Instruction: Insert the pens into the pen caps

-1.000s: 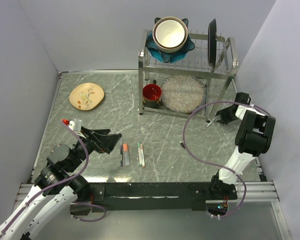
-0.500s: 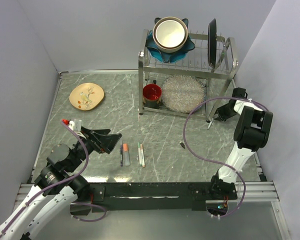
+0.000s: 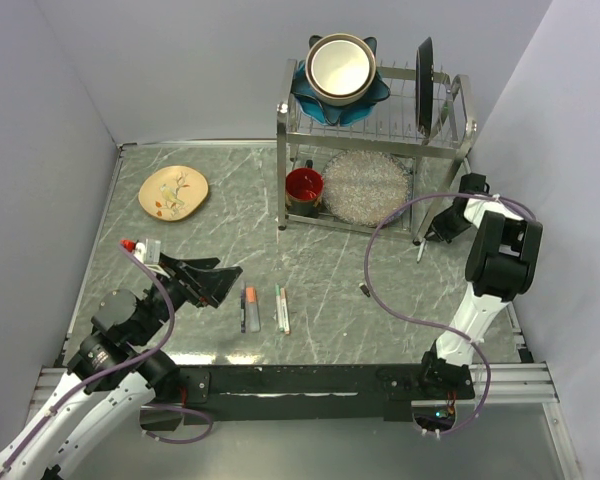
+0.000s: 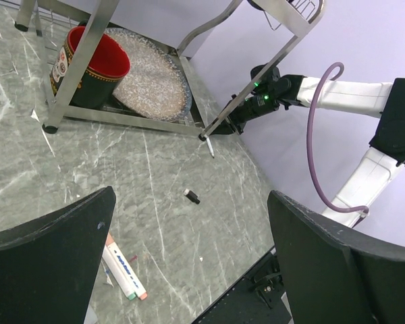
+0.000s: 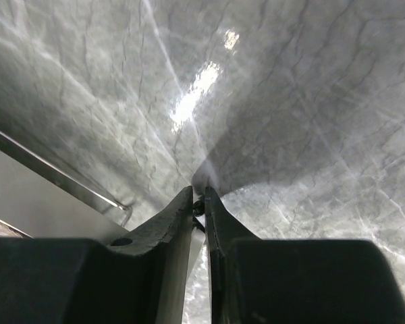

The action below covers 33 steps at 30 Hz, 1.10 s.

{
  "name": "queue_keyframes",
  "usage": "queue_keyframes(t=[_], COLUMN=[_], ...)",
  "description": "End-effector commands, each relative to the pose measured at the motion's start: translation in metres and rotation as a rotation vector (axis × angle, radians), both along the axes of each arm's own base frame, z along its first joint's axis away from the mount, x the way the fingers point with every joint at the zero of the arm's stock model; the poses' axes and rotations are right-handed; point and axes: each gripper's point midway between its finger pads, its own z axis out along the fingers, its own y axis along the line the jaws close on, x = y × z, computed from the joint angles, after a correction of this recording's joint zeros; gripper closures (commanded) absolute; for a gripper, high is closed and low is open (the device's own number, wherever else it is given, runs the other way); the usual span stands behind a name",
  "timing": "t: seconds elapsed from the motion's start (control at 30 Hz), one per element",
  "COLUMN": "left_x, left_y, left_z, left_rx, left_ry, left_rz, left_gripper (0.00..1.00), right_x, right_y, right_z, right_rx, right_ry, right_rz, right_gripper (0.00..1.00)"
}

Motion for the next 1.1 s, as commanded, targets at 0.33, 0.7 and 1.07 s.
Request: queue_keyframes(t=[0.33,0.7,1.07], left_x=[-0.01,-0.022,-0.027], left_y=[0.003,0.011,0.013], left_z=[0.025,0.032,0.028], left_rx=[-0.059,-0.113,-0.13], left_ry=[-0.044,-0.048,-0.05], left_rz=[-0.018,-0.023,-0.036], left_gripper=[0.01,0.01,0.0], right_x=[-0.066,-0.088,-0.128], right_y=[0.016,0.024,0.041], right_z=[-0.02,-0.011,-0.003], right_rx=[0.007,0.014,-0.045], right_ry=[0.143,0.145,0.115], right_rz=[0.038,0.039,0.075], right_gripper=[0.8,0.8,0.77])
